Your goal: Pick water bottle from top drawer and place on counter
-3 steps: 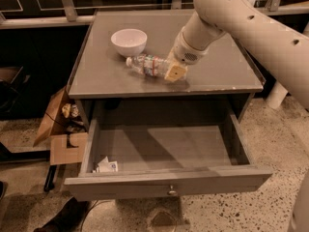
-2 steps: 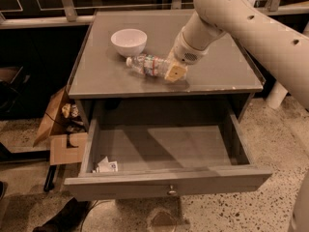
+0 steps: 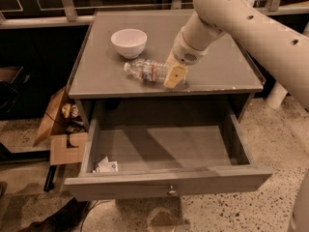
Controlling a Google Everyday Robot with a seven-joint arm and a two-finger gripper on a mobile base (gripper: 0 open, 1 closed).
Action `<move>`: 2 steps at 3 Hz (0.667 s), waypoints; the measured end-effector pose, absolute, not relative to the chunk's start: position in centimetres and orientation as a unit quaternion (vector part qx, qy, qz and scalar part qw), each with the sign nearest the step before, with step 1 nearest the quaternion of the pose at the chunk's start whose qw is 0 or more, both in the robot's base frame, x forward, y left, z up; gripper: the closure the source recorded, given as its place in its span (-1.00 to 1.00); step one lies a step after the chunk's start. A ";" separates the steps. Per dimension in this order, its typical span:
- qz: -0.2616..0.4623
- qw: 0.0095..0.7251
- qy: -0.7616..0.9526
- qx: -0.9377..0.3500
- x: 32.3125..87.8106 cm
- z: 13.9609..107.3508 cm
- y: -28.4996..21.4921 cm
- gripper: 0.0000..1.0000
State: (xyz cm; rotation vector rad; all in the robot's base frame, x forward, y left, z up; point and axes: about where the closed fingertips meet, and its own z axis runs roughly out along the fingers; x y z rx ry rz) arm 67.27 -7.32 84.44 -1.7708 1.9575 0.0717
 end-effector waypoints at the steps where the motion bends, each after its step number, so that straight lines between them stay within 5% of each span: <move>1: 0.026 0.248 0.718 -0.650 67.3 84.4 -7.3 -0.93; 2: 0.026 0.248 0.718 -0.650 67.3 84.4 -7.3 -1.00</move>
Offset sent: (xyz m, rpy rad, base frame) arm 0.0000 0.0000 0.0000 0.0000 0.0000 0.0000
